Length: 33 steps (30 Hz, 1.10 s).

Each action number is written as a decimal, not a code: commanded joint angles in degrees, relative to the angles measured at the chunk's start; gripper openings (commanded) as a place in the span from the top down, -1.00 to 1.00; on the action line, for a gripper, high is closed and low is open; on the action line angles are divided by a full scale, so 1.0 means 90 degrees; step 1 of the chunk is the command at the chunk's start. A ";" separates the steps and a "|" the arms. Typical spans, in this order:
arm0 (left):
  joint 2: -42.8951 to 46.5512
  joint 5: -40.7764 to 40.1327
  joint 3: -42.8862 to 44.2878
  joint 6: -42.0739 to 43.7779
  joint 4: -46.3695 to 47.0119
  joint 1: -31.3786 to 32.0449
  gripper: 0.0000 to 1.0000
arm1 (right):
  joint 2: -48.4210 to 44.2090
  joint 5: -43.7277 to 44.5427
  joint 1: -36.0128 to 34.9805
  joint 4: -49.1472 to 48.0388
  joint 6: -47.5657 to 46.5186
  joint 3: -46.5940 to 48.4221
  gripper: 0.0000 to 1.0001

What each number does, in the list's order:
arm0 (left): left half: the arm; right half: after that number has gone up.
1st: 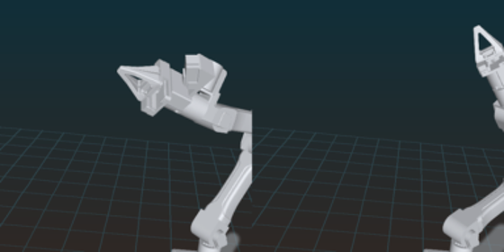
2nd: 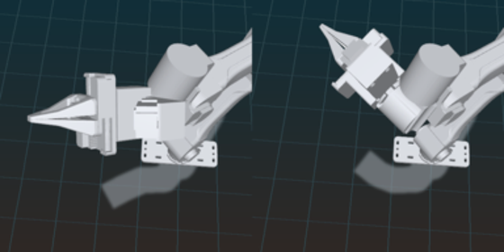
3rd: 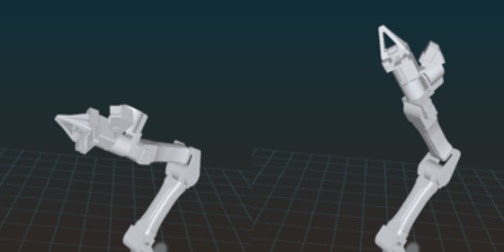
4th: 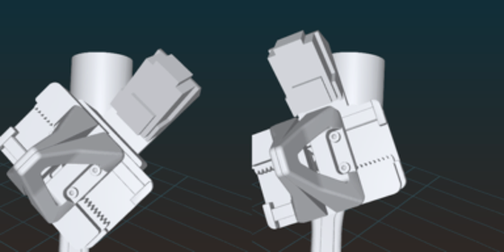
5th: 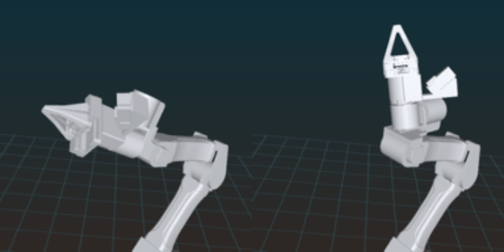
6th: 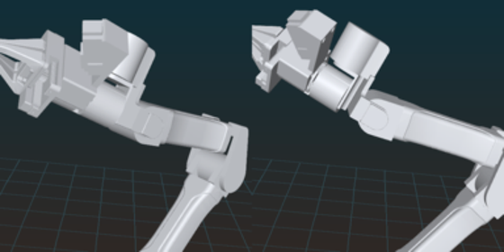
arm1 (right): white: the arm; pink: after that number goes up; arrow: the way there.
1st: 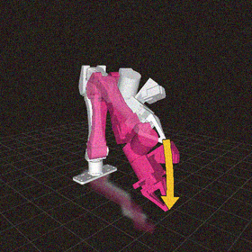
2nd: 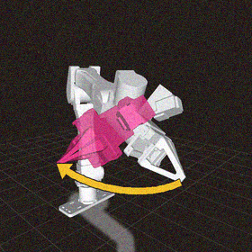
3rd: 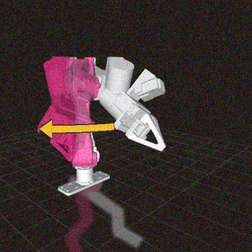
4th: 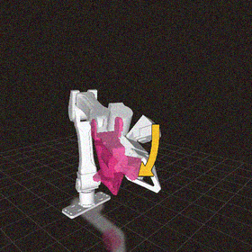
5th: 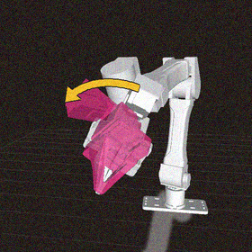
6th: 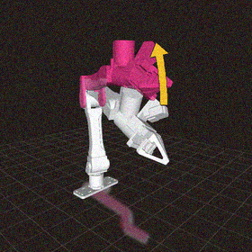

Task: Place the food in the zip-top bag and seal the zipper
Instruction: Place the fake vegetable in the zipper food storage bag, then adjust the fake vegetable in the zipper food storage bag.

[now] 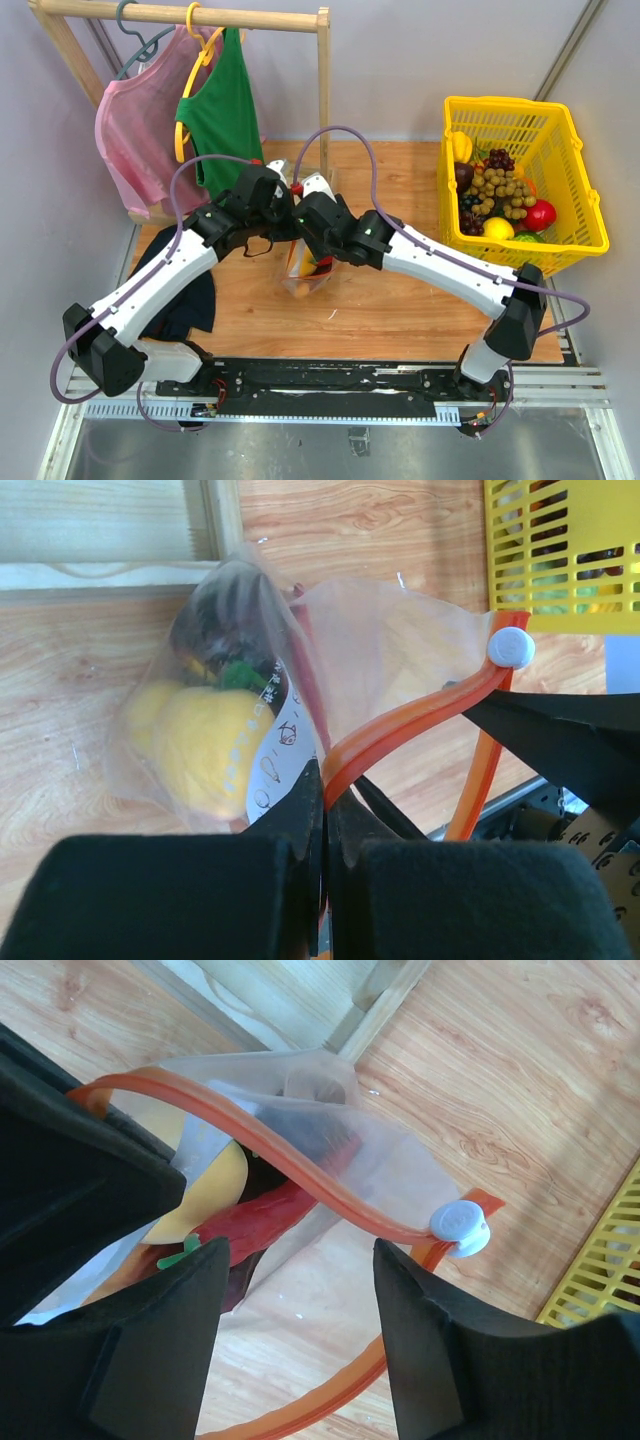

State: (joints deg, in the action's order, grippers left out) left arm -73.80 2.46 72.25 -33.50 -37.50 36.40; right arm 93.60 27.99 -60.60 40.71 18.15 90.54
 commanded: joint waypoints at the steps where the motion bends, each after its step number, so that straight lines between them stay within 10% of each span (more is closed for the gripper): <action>1: 0.0173 0.0077 0.0022 -0.0048 0.0259 0.0028 0.99 | -0.0389 -0.0320 -0.0073 -0.0329 -0.0173 -0.0201 -0.23; 27: 0.0179 -0.0056 0.0052 -0.0008 0.0143 0.0032 0.99 | -0.1915 -0.1413 0.0266 -0.1997 0.0706 -0.2325 -0.02; 33: 0.0300 -0.0361 0.0072 0.0113 -0.0100 0.0028 0.99 | -0.1722 -0.1279 0.0396 -0.1776 0.0705 -0.2167 0.63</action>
State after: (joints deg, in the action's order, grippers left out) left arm -73.41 1.72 72.25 -33.45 -37.50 36.58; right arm 77.87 16.40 -58.48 25.78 23.09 69.67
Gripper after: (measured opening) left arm 0.011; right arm 0.284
